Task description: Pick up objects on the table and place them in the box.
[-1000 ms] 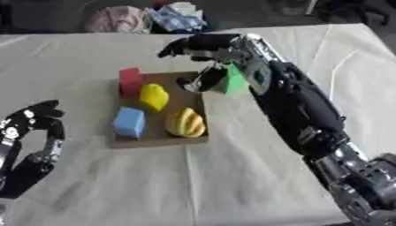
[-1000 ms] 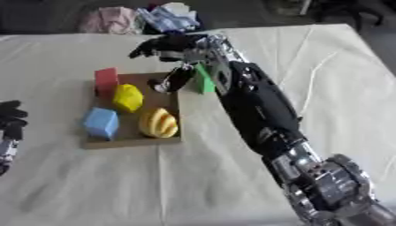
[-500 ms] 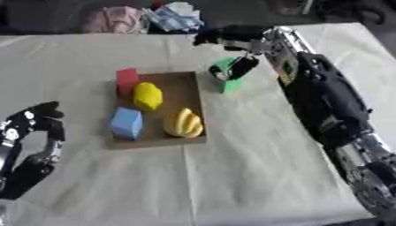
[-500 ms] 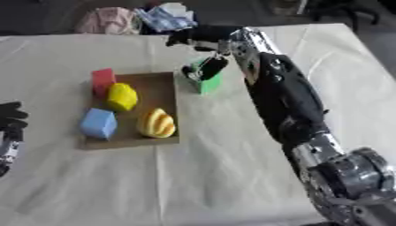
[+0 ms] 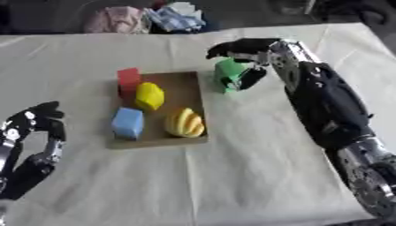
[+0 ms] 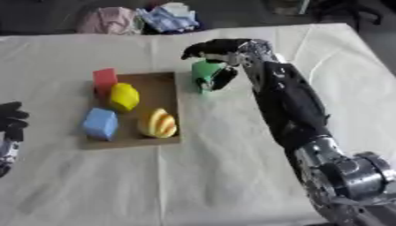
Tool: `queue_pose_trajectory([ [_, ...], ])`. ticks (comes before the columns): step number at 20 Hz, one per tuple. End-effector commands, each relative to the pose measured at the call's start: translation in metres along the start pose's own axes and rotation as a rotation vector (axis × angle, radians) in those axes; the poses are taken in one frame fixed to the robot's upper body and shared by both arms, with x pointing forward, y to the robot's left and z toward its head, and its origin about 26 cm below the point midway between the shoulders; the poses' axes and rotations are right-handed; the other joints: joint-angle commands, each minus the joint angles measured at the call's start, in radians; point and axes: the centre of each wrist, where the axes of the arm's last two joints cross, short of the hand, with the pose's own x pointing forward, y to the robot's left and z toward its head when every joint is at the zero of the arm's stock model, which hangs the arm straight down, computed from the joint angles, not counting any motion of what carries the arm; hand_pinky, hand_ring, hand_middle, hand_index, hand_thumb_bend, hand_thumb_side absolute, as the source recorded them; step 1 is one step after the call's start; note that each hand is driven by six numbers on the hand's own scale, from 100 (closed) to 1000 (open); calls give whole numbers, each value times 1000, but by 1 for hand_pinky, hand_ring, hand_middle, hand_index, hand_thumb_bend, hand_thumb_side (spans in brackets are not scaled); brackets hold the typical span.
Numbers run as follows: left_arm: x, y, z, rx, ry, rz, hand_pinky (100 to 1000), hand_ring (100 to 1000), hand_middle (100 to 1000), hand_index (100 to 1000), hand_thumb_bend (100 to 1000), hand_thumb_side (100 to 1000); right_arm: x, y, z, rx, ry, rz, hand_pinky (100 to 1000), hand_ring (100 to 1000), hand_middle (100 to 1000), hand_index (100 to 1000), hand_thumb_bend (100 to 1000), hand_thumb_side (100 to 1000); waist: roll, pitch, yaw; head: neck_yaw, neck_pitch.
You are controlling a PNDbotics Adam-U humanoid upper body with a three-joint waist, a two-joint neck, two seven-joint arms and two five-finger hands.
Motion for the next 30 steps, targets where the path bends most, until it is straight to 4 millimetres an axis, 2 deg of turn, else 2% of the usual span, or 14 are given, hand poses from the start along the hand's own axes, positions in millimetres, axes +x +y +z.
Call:
queue_pose_trajectory([
  [1,4,5,-2,6,-20,-13,725,685,683,874,100,701,-3,-4,2,-31,14,17,951,984,995,1000,100,311,17,-17,4,-1,5],
  [7,5,4,-3,7,-22,-11,726,686,683,874,100,701,1,7,-4,-117,54,-39,944,968,966,1000,100,277,18,-15,9,-7,5],
  [9,5,4,-3,6,-22,-10,726,686,683,875,100,700,1,9,-4,-143,88,-58,942,964,955,1000,100,241,18,-14,10,-8,5],
  [16,5,4,-3,8,-22,-9,726,686,683,875,100,699,4,20,-8,-191,205,-124,936,952,932,1000,100,258,18,-13,12,-14,5],
  [25,5,4,-3,9,-22,-7,727,687,684,875,100,698,8,26,-11,-170,249,-127,927,944,926,1000,100,256,19,-11,11,-17,5],
  [30,5,4,-3,9,-21,-6,726,687,684,875,100,698,7,28,-10,-152,266,-117,877,903,887,982,100,254,19,-12,10,-18,5],
])
